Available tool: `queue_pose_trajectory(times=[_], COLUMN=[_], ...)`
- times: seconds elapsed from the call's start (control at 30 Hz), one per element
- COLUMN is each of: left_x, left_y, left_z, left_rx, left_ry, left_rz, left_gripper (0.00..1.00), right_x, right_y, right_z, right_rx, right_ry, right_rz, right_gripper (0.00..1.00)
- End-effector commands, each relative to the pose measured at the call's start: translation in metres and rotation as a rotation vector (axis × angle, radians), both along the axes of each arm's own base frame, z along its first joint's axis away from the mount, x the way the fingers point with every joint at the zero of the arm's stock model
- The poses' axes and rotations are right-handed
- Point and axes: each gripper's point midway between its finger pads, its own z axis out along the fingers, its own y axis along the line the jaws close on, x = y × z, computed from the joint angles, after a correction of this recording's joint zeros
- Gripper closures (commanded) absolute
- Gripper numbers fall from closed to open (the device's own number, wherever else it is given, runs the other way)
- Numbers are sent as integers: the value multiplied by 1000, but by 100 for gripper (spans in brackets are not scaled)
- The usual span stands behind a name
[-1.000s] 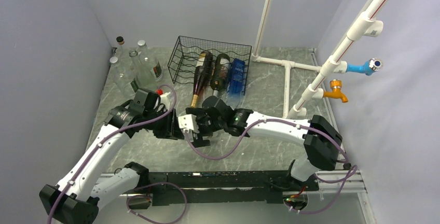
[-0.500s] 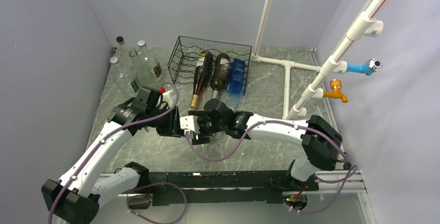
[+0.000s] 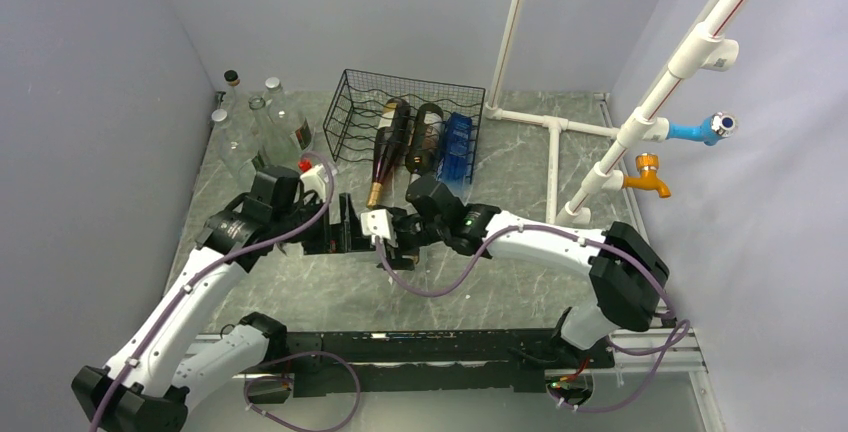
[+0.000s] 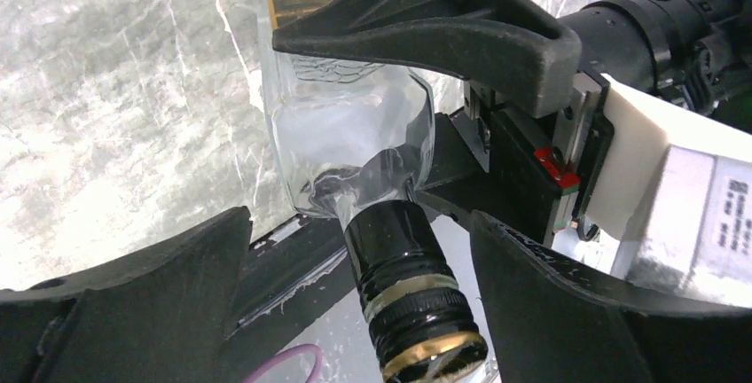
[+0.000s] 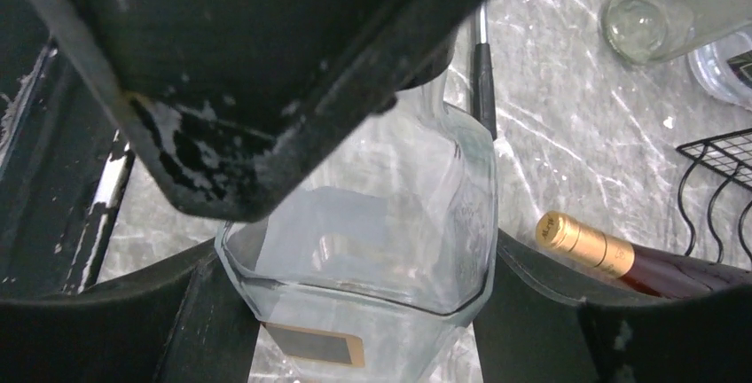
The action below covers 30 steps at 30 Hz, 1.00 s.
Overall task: Take the wine bottle off the wine rack
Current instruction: Pick up the wine bottle from the wine rack, then place the wine bottle at the center of the board.
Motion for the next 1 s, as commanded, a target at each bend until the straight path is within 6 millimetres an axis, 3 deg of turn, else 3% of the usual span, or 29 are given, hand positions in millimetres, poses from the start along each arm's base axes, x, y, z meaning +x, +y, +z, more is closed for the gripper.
queue_pose_trajectory(times=[0.0,0.23,0.37,0.6,0.8,0.97], left_x=[5,9,5,1,4,6], left_y=[-15,-4,-6,-6,-9,-14], left_z=[38,57,78,97,105,97], left_rx=[-124,-130,-212,-266,-336,-404], left_ry=[-159,-363,-556,-1003,-1254,-1354], left_rz=[-54,-18,-55,-159,-159,-149], left_gripper=[0,0,0,1,0,0], right_x=[-12,-14,-14,-14,-16,-14], right_y=[0,-10,-15,-30,-41,-46], right_z=[16,19,21,31,35,37], right_rx=[42,67,81,124,161,177], right_ry=[25,92,129,200,264,293], right_rz=[47,82,97,135,172,185], right_gripper=[93,95,95,97,97,96])
